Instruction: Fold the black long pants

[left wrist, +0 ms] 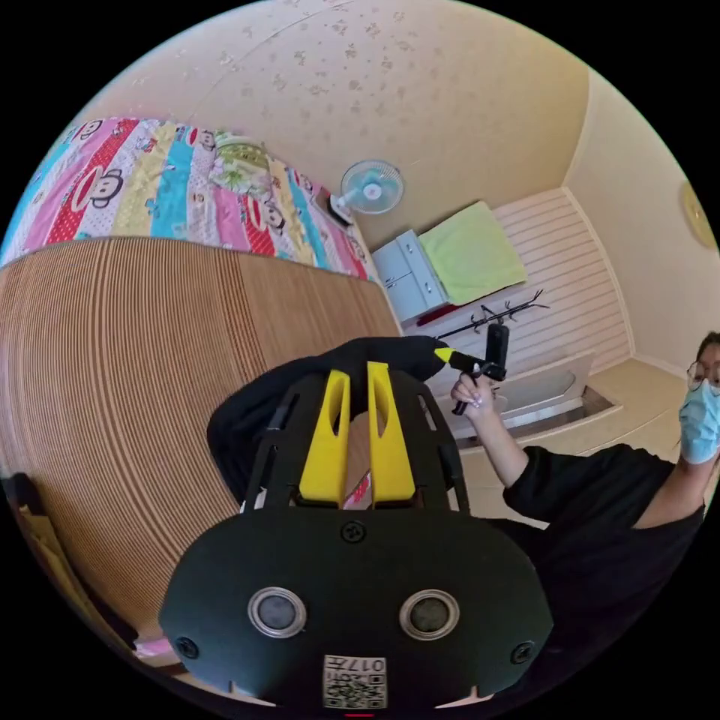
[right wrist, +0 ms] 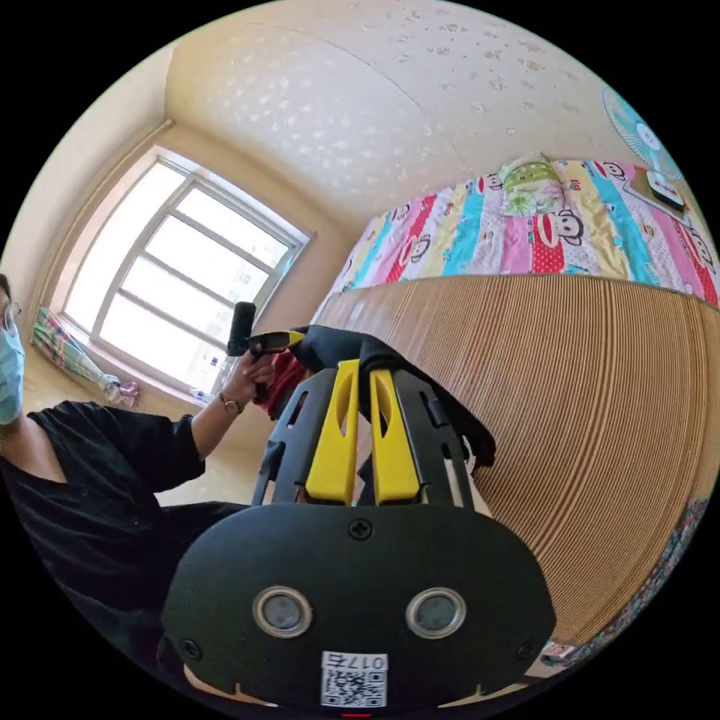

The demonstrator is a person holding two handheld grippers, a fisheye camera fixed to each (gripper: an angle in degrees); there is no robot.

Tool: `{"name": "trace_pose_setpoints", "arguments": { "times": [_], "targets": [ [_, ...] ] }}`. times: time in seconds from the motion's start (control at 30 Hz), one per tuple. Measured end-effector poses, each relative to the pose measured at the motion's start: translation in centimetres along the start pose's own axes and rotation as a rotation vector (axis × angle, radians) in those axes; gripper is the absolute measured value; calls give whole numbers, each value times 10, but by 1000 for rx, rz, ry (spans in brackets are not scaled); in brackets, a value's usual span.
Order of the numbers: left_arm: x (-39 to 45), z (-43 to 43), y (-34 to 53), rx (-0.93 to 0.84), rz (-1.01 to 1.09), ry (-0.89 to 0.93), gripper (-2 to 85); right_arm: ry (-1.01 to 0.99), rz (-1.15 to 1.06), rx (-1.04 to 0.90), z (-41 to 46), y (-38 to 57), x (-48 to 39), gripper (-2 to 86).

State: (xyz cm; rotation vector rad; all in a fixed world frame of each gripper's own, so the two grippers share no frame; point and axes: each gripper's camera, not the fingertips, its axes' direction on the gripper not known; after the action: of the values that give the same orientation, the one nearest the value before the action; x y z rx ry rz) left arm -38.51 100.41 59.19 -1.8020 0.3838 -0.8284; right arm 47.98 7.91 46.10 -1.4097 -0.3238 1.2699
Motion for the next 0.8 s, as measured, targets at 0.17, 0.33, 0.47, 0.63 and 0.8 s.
{"name": "trace_pose_setpoints", "arguments": {
  "times": [0.17,0.33,0.47,0.63,0.8],
  "targets": [
    [-61,98,142,-302,-281,-35,50,-11,312,-302,126,141,57,25],
    [-98,100,212,-301,-560,-207,54,215,410,-624,187,220,63,39],
    [-126,79,177,-96,-571,-109,102,144,477,-519,192,191,91,79],
    [-163,102,89,-128,-476,-129,145,71,520,-309,225,111,164,137],
    [-196,157,45,-376,-430,-205,159,-69,650,-339,300,80,206,141]
  ]
}}
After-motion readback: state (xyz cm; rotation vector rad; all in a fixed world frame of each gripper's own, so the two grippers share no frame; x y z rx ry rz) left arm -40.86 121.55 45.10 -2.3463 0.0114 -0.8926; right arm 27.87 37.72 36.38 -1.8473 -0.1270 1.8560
